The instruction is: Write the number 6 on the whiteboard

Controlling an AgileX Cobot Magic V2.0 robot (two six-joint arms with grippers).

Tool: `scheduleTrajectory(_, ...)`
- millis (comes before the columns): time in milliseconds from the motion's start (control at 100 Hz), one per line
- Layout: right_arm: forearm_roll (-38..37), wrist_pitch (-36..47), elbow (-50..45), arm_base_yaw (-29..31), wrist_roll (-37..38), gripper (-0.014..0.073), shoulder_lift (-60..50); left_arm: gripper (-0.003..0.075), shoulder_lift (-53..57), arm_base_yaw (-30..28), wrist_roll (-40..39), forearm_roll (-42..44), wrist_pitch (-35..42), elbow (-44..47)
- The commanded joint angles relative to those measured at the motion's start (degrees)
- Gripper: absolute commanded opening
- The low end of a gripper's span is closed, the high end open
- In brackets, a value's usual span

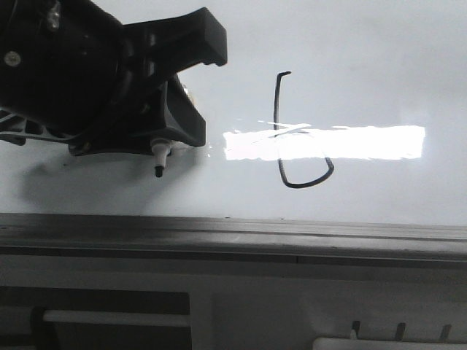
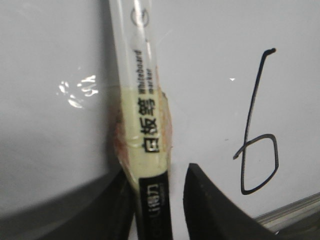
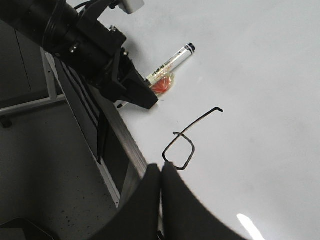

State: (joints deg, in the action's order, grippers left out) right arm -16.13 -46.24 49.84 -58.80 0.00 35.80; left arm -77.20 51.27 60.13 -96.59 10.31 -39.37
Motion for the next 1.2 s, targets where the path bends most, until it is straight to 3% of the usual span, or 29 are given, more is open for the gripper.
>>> scheduleTrajectory(0, -1.63, 3.24, 1.83, 0.17, 0.00, -0.0062, 0.04, 0.0279, -0.52, -1.17, 0.26, 0.25, 12.35, -0.31)
scheduleTrajectory(230, -1.63, 3.24, 1.83, 0.17, 0.00, -0.0062, 0.04, 0.0482, -0.52, -1.17, 0.26, 0.25, 14.13, -0.31)
scheduleTrajectory(560, -1.63, 3.45, 1.83, 0.17, 0.00, -0.0062, 0.04, 0.0491, -0.52, -1.17, 0.26, 0.25, 14.58, -0.31)
scheduleTrajectory(710, -1.63, 3.53, 1.83, 0.17, 0.00, -0.0062, 0.04, 0.0536, 1.58, -1.17, 0.47, 0.25, 14.45, -1.23)
scheduleTrajectory(1060, -1.86, 3.98, 1.83, 0.17, 0.00, -0.0062, 0.04, 0.0529, 14.32, -1.17, 1.08, 9.93, 10.68, -2.55)
scheduleTrajectory(1130, -2.70, 3.98, 1.83, 0.17, 0.00, -0.0062, -0.18, 0.0463, 17.69, -1.17, 2.59, 11.64, 10.55, -2.55)
scheduleTrajectory(1190, -2.83, 3.98, 1.83, 0.17, 0.00, -0.0062, -0.87, 0.0353, 20.71, -1.17, 6.93, 11.65, 10.45, -2.55)
